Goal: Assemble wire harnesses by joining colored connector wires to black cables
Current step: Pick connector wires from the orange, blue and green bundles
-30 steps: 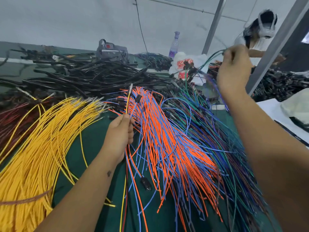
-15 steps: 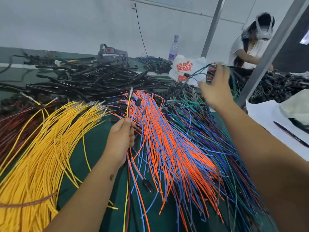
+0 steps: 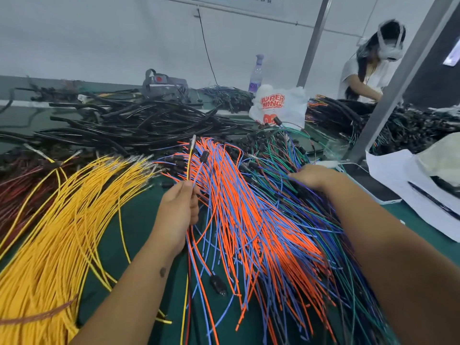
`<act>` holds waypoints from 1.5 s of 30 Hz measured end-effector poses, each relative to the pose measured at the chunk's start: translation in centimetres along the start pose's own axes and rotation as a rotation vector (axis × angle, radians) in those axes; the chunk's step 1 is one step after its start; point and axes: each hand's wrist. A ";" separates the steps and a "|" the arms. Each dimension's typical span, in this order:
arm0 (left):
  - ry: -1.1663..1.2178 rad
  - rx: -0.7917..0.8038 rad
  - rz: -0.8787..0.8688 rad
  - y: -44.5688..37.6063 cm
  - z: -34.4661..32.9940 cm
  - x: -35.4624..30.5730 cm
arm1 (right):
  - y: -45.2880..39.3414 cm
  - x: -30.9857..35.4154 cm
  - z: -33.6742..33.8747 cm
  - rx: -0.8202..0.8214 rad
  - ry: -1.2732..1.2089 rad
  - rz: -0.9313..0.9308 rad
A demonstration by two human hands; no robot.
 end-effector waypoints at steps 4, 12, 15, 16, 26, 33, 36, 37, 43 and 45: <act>-0.009 0.003 0.000 0.0 0.0 0.0 | 1.4 0.9 1.3 -0.537 -0.255 0.093; 0.000 0.000 0.009 -0.3 0.2 0.2 | 1.5 1.3 0.7 -1.102 -0.523 0.317; 0.028 0.005 0.002 -0.3 0.3 0.2 | 1.3 1.4 -0.3 -1.108 -0.431 0.373; 0.036 0.007 0.000 -0.3 0.3 0.2 | 1.4 1.4 -0.7 -1.107 -0.411 0.412; 0.072 0.002 -0.015 -0.7 0.5 0.7 | -0.1 4.6 -3.3 -0.240 0.097 0.341; 0.059 0.010 0.001 -0.5 0.3 0.3 | 0.6 2.9 -0.1 -0.297 0.217 0.258; 0.058 0.014 0.009 -0.3 0.4 0.1 | 1.1 1.1 2.9 -0.441 0.111 0.244; 0.060 0.016 0.010 -0.3 0.3 0.1 | 1.4 0.5 4.1 -0.498 0.018 0.255; 0.057 0.020 0.009 -0.3 0.5 0.2 | 4.9 -0.5 11.2 -0.766 -0.748 0.433; 0.049 0.015 0.011 -0.4 0.5 0.3 | 6.4 0.9 12.1 -0.889 -0.801 0.540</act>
Point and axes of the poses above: each hand's wrist, its own y-axis away from the middle knuckle, its own z-axis out of the back of the hand, x = y × z, and after that the axes turned 9 degrees about x, right-handed
